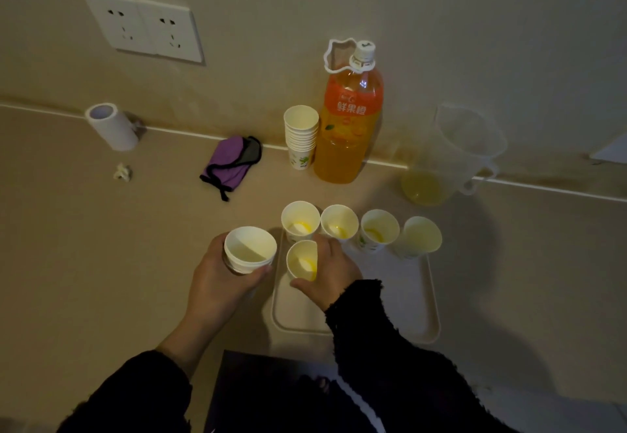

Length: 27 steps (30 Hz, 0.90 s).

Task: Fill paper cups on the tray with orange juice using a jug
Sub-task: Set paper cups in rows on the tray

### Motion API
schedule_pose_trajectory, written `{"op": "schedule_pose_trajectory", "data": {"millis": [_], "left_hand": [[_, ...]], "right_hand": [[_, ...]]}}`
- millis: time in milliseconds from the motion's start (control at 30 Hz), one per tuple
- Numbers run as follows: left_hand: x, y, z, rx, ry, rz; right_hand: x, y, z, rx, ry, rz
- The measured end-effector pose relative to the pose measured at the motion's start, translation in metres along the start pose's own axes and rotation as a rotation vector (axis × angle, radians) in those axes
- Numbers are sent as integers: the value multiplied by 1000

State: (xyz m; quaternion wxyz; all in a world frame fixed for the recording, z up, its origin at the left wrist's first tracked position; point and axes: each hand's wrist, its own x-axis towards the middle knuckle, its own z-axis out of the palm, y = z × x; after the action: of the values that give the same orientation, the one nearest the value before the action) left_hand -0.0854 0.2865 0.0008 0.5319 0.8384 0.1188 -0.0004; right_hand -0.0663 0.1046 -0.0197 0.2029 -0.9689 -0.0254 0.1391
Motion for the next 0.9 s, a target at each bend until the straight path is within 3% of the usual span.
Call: {"op": "schedule_pose_trajectory", "data": {"millis": [733, 900], "left_hand": [[11, 9, -2, -6, -32, 60], [11, 29, -4, -78, -74, 105]], "right_hand": [[11, -1, 13, 79, -18, 37], [0, 4, -19, 68, 124, 52]]}}
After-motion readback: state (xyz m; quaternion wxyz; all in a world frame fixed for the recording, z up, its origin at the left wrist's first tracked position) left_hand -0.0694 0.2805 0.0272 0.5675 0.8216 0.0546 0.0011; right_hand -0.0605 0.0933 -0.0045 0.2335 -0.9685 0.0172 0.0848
